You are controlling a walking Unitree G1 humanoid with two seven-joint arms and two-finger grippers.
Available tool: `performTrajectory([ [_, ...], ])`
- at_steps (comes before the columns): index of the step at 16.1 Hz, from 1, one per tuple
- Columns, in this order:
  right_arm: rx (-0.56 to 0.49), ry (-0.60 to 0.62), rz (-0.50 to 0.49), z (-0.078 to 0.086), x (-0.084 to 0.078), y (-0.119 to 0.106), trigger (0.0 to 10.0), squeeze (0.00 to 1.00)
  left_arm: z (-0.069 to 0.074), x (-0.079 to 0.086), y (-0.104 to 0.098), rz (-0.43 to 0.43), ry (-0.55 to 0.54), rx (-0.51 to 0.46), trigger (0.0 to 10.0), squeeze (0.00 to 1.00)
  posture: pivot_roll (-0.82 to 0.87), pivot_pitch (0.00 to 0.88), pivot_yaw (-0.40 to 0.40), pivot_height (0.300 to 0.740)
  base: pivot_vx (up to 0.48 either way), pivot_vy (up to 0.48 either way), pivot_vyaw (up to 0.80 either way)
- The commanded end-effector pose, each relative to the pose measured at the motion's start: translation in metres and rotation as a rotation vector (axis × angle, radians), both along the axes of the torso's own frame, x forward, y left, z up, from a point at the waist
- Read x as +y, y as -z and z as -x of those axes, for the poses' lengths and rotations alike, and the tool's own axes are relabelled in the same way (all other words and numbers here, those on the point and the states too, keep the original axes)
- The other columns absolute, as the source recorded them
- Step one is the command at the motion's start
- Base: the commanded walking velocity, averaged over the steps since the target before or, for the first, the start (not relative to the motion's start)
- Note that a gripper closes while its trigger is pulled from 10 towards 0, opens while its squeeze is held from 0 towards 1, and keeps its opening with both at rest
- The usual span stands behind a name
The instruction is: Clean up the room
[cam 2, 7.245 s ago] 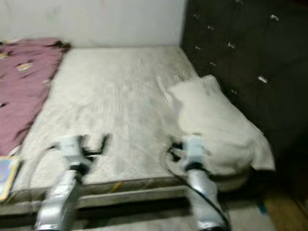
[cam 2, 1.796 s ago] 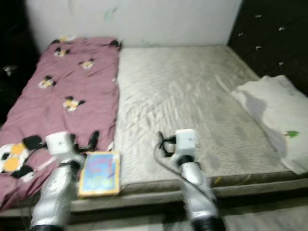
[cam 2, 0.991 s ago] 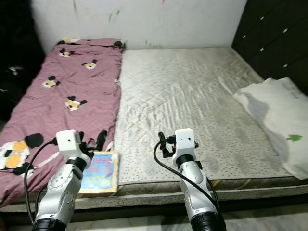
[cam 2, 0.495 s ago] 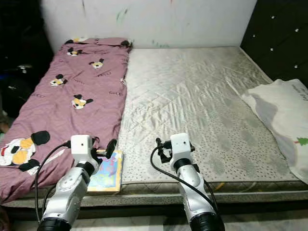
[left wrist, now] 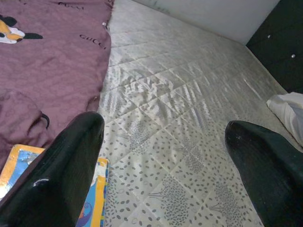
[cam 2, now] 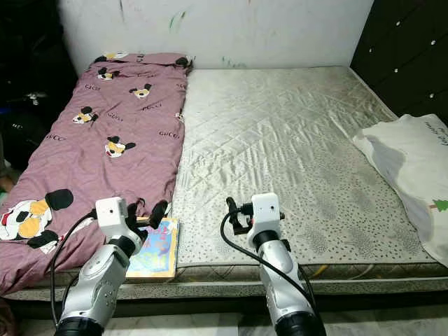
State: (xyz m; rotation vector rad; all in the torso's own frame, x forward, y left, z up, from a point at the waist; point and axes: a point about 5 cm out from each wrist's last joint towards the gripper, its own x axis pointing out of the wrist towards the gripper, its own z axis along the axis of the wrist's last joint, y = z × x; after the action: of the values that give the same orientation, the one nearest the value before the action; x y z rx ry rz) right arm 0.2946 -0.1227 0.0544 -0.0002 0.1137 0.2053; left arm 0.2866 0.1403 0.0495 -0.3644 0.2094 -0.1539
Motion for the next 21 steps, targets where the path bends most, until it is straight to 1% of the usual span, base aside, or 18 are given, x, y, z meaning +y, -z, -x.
performTrajectory([
  [1,-0.025,0.004,-0.015,0.000,-0.001,-0.005,10.0,0.00,0.001,0.001,-0.002,0.009,-0.003,-0.003,10.0,0.00,-0.01,0.000,0.007,0.740,0.000,0.000,0.00],
  [3,-0.027,-0.006,-0.022,0.001,-0.001,-0.006,10.0,0.00,0.000,0.001,-0.003,0.027,-0.005,-0.004,10.0,0.00,-0.01,0.000,0.005,0.740,0.000,0.000,0.00],
  [7,-0.037,-0.015,-0.023,0.001,0.000,-0.008,10.0,0.00,0.001,0.001,-0.006,0.025,-0.015,-0.012,10.0,0.00,-0.01,0.000,0.006,0.740,0.000,0.000,0.00],
  [13,-0.031,-0.020,-0.026,0.001,-0.001,-0.010,10.0,0.00,0.001,0.000,-0.011,0.044,-0.009,-0.032,10.0,0.00,-0.02,0.000,-0.001,0.740,0.000,0.000,0.00],
  [14,-0.020,-0.022,-0.049,0.001,-0.001,-0.011,10.0,0.00,0.001,0.001,-0.012,0.039,-0.023,-0.040,10.0,0.00,-0.01,0.000,-0.004,0.740,0.000,0.000,0.00],
  [15,-0.030,-0.009,-0.110,0.002,-0.007,-0.018,10.0,0.00,0.003,0.006,-0.020,0.009,-0.053,-0.087,10.0,0.00,0.00,0.000,-0.005,0.740,0.000,0.000,0.00],
  [16,-0.068,0.011,-0.132,0.006,-0.014,-0.024,10.0,0.00,0.006,0.009,-0.025,-0.015,-0.076,-0.129,10.0,0.00,0.01,0.000,-0.004,0.740,0.000,0.000,0.00],
  [17,-0.104,0.032,-0.134,0.010,-0.020,-0.029,10.0,0.00,0.010,0.014,-0.029,-0.043,-0.112,-0.166,10.0,0.00,0.01,0.000,-0.003,0.740,0.000,0.000,0.00],
  [18,-0.154,0.075,-0.101,0.012,-0.023,-0.034,10.0,0.00,0.012,0.018,-0.032,-0.088,-0.143,-0.192,10.0,0.00,0.01,0.000,-0.004,0.740,0.000,0.000,0.00],
  [19,-0.264,0.160,0.155,0.012,-0.029,-0.045,10.0,0.00,0.012,0.024,-0.039,-0.209,-0.206,-0.222,10.0,0.00,0.01,0.000,-0.004,0.740,0.000,0.000,0.00],
  [20,-0.263,0.162,0.199,0.011,-0.026,-0.044,10.0,0.00,0.012,0.025,-0.041,-0.264,-0.219,-0.230,10.0,0.00,0.01,0.000,0.000,0.740,0.000,0.000,0.00],
  [21,-0.240,0.167,0.203,0.011,-0.024,-0.041,10.0,0.00,0.011,0.025,-0.041,-0.308,-0.207,-0.225,10.0,0.00,0.01,0.000,0.002,0.740,0.000,0.000,0.00],
])
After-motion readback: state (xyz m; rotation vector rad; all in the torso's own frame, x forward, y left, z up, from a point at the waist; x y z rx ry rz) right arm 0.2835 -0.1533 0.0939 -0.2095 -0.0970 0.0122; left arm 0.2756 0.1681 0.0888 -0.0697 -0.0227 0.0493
